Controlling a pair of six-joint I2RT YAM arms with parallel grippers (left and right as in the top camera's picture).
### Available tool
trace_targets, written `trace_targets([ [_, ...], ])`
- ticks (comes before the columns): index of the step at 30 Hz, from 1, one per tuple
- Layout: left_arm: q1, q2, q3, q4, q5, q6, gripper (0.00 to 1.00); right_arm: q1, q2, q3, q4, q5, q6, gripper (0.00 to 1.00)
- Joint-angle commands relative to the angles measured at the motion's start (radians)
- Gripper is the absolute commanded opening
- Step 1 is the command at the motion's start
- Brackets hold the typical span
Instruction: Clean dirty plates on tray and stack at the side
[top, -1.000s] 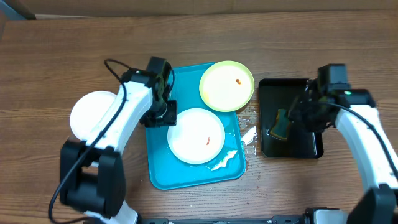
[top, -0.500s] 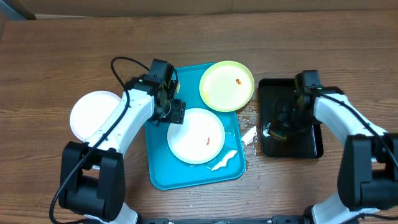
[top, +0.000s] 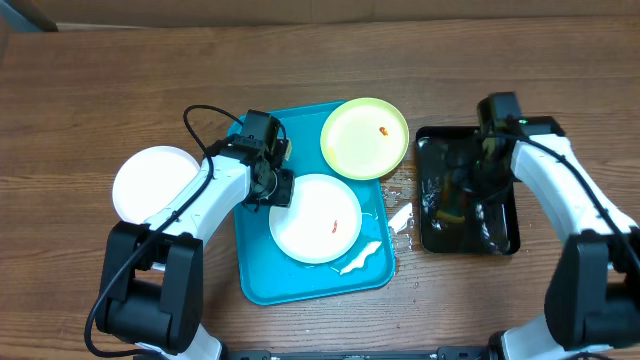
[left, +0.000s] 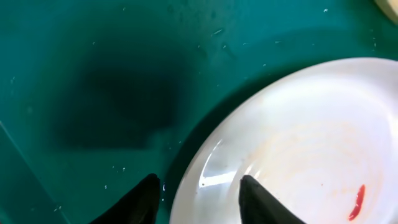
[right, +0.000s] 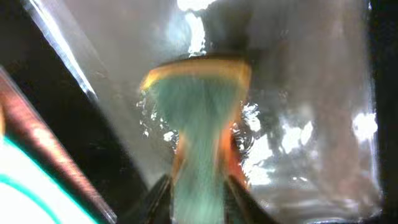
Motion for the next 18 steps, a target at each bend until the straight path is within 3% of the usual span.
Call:
trace_targets([
  [1, -0.007, 0.009, -0.008, 0.006, 0.03, 0.013, 0.36, 0.0, -0.024, 0.006, -0.018, 0.001, -0.02, 0.42],
  [5, -0.007, 0.01, -0.044, 0.007, 0.026, 0.036, 0.44, 0.001, -0.023, -0.064, 0.047, -0.004, -0.009, 0.49],
  [9, -0.006, 0.01, -0.108, 0.053, 0.002, 0.057, 0.39, 0.009, -0.023, -0.171, 0.183, -0.076, -0.007, 0.49],
  [10, -0.006, 0.01, -0.119, 0.064, 0.003, 0.057, 0.35, 0.01, -0.023, -0.193, 0.21, -0.077, 0.006, 0.46],
  [14, -0.006, 0.01, -0.135, 0.075, 0.027, 0.046, 0.04, 0.019, -0.023, -0.285, 0.325, -0.075, 0.014, 0.28],
  [17, -0.005, 0.01, -0.134, 0.075, 0.06, 0.031, 0.04, 0.019, -0.023, -0.306, 0.347, -0.061, 0.029, 0.04],
  [18, -0.005, 0.01, -0.134, 0.073, 0.062, 0.01, 0.04, 0.018, -0.023, -0.303, 0.344, -0.056, 0.028, 0.04],
])
